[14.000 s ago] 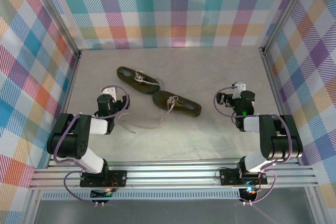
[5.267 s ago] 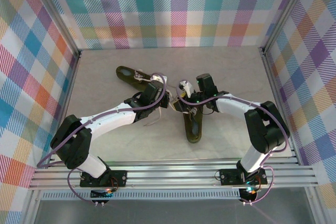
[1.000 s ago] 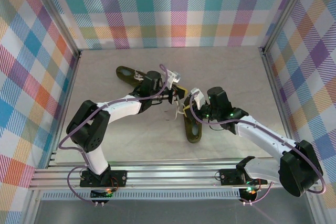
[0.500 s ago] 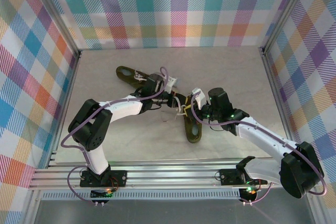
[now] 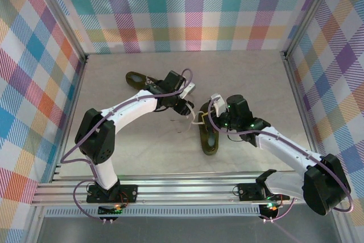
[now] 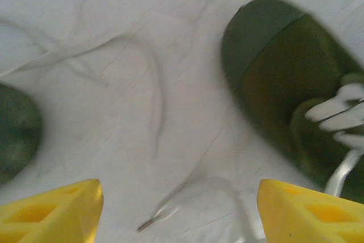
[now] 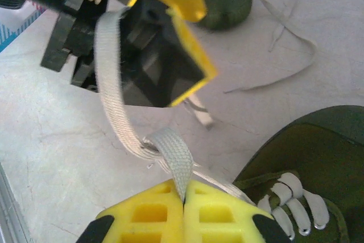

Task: Tie the shoes

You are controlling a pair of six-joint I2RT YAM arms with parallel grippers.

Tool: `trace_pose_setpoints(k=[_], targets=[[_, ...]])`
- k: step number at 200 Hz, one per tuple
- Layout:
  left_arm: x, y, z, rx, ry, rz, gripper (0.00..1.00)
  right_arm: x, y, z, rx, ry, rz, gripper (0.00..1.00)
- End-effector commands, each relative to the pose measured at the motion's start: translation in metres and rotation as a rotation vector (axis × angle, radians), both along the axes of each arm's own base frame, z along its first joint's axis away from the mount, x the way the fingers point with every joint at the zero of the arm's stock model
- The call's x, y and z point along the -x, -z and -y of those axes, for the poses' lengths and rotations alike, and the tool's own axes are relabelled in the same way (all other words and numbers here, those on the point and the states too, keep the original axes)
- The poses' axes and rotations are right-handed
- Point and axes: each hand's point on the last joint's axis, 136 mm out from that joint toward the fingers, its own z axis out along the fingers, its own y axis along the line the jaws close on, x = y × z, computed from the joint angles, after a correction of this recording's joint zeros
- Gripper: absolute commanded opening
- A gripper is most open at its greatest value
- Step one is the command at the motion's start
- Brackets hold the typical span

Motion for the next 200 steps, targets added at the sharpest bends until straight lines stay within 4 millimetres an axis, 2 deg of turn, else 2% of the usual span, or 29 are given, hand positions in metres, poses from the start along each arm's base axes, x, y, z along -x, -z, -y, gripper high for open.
trace_pose_setpoints(k=[1, 36, 57, 93, 130, 165, 200], targets=[[0.000, 0.009, -0.025, -0.200, 0.019, 0.021, 0.72, -0.002, -0.010, -0.006, -0.049, -0.017, 0.002, 0.00], [-0.002, 0.012, -0.029, -0.380, 0.087, 0.124, 0.70, -0.004, -0.011, -0.003, -0.044, 0.003, 0.002, 0.00], [0.003, 0.019, -0.028, -0.483, 0.158, 0.139, 0.70, -0.001, -0.012, -0.008, -0.063, -0.026, -0.014, 0.00], [0.020, 0.031, -0.020, -0.490, 0.249, 0.108, 0.72, -0.002, -0.016, -0.010, -0.091, -0.023, -0.010, 0.00], [0.028, 0.031, -0.027, -0.487, 0.242, 0.113, 0.81, -0.019, -0.013, 0.010, -0.050, 0.125, -0.019, 0.00], [0.037, 0.040, -0.040, -0.512, 0.223, 0.092, 0.84, -0.032, -0.001, 0.031, -0.004, 0.260, -0.053, 0.00], [0.054, 0.036, -0.041, -0.439, 0.230, 0.070, 0.86, -0.037, 0.015, 0.042, 0.044, 0.310, -0.096, 0.00]])
